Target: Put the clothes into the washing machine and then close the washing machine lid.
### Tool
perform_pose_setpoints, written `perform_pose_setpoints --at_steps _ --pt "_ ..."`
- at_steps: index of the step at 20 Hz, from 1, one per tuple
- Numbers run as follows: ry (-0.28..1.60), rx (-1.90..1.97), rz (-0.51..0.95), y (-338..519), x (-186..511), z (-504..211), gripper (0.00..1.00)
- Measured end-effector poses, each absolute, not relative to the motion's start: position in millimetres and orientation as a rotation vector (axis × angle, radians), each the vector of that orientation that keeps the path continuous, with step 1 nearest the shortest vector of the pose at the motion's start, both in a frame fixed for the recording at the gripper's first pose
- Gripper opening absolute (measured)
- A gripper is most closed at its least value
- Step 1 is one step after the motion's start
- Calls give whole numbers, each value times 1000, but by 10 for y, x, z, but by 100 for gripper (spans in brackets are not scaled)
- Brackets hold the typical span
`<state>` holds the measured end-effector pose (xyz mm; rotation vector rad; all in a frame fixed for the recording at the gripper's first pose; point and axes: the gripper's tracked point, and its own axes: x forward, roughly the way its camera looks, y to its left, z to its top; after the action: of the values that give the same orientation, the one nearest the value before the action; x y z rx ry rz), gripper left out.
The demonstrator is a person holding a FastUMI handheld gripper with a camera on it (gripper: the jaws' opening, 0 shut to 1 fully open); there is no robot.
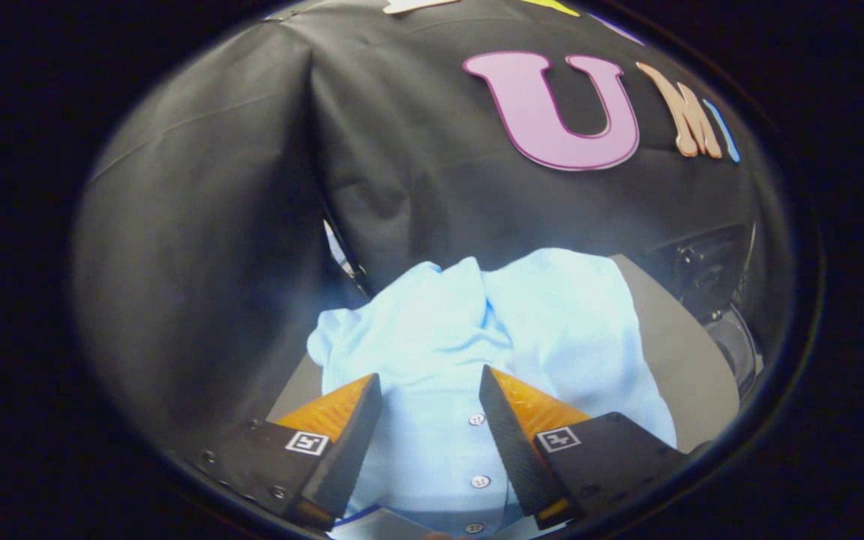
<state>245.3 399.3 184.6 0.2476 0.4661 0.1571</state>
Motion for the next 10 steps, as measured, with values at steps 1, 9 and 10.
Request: perform_pose_setpoints --at_steps 1,9,10 --pt "475 270 142 3978 2474 1853 84" --pt "484 152 41 3537 2435 1797 77" --pt "477 137 29 3524 2461 1826 78"
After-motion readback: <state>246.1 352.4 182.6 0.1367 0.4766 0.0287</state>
